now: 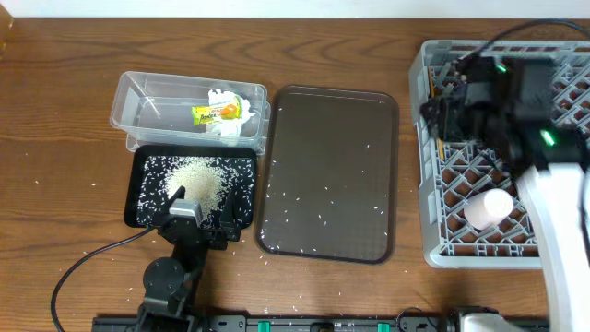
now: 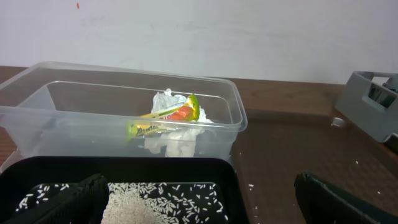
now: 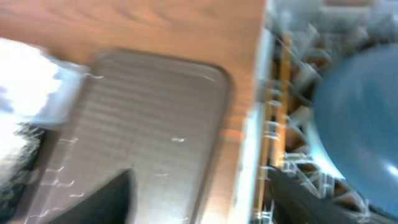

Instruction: Sort waste into correct bins and load items into the dishwasher rack

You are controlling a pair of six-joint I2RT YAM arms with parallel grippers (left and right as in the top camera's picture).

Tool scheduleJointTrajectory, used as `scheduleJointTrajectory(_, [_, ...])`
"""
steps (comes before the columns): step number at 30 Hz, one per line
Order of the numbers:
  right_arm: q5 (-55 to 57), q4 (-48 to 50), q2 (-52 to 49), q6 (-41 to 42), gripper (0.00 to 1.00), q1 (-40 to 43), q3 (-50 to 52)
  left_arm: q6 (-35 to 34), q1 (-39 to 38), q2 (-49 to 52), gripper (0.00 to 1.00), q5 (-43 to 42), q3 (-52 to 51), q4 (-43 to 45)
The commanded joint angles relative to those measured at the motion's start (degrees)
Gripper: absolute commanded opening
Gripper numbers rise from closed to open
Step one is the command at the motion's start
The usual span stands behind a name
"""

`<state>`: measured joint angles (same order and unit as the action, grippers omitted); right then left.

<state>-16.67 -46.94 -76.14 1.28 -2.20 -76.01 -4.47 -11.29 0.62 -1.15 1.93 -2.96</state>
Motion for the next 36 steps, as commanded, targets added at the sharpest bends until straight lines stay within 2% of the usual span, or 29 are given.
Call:
scheduleJointTrajectory(1, [-6.3,-2.0,8.6,0.4,0.99,-2.5,-0.1,0.2,0.3,-0.4,0.97,0.3,-1.7,-1.0])
scheduleJointTrajectory(11, [-7.6,-11.7,27.3,0.4,0.99,-4.6,-0.1,0.2,0.3,-0.4,0.98,0.3,-1.7,-1.0])
scheduleJointTrajectory(19, [2.6,-20.8,36.5,-2.9,0.99,-4.6,0.0,0.2,0.3,-0.4,0.98,0.3,-1.7,-1.0])
scheduleJointTrajectory(24, [3.8,-20.9,38.7,-11.4,0.99,-4.5,0.3,0.2,0.3,-0.4,0.98,0.3,-1.7,-1.0])
scheduleJointTrajectory(27, [3.8,-19.1,40.2,-13.6,0.99,-4.3,2.3,0.2,0.3,-0.4,0.98,0.3,-1.7,-1.0])
scheduleJointTrajectory(36, [3.5,-8.5,55.9,-12.9,0.99,-1.4,22.5,0.2,0.3,-0.4,0.98,0.3,-1.7,-1.0])
